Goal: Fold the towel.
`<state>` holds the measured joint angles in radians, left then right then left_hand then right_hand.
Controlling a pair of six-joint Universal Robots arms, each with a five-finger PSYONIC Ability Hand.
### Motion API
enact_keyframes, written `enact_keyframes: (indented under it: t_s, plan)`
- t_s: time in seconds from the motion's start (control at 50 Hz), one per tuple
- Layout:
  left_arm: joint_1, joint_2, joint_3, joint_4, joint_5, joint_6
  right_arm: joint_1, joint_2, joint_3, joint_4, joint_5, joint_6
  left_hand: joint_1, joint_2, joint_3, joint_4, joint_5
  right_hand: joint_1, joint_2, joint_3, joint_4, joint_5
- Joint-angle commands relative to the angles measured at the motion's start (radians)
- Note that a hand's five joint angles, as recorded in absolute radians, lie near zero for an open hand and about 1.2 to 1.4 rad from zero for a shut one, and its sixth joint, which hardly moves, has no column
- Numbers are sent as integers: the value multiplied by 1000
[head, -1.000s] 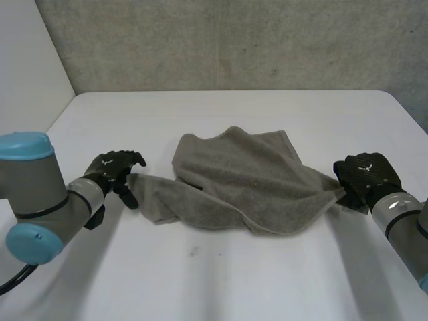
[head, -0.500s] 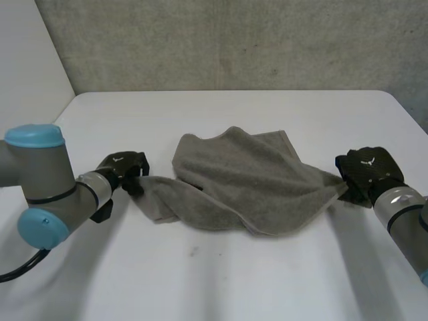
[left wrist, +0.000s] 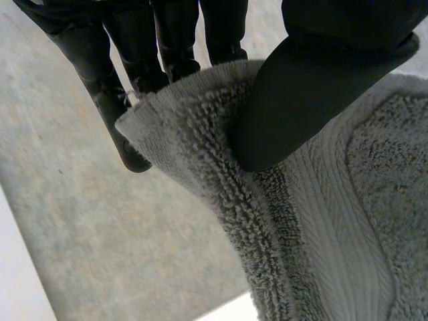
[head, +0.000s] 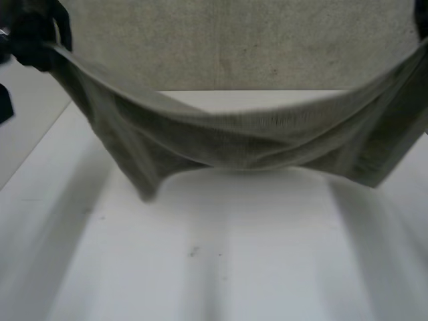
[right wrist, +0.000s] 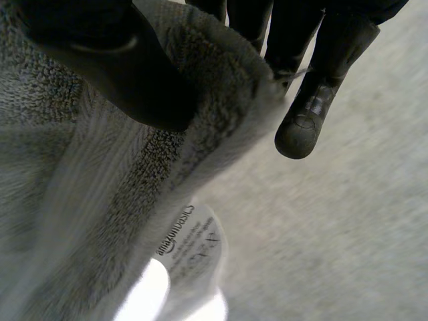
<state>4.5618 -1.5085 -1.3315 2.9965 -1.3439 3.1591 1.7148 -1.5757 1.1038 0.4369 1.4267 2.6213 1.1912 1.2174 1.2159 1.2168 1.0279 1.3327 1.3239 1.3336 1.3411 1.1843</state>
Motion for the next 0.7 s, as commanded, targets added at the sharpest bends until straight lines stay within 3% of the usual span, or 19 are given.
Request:
enact_keyframes:
  t_s: [0.02,0.14,0.26,0.36,0.4,0.54,0.62,0.7]
  plan:
    - [20,13,80,-102,5,-5,-6,16,-199,117,3,-4,205,179,180,180,194,64,72,63,55,37]
    - [20,-56,97,-108,-3,-5,0,183,-246,197,-6,-24,205,179,180,180,194,64,72,63,55,37]
    - [14,-291,184,-106,-11,-1,38,351,-278,184,8,-72,205,179,180,180,194,64,72,63,55,37]
    - [-4,-554,452,-105,-43,-10,83,537,-440,109,18,-76,205,179,180,180,194,64,72,63,55,37]
    - [-13,-609,554,-99,-61,-10,120,644,-595,-1,55,-66,205,179,180,180,194,64,72,63,55,37]
    - [-61,-719,958,28,-156,-56,135,688,-731,-340,104,-6,205,179,180,180,194,64,72,63,55,37]
    - [-64,-703,982,105,-172,-111,128,616,-691,-493,110,81,205,179,180,180,194,64,72,63,55,37]
    - [-64,-662,935,137,-178,-184,126,577,-627,-498,103,115,205,179,180,180,194,64,72,63,55,37]
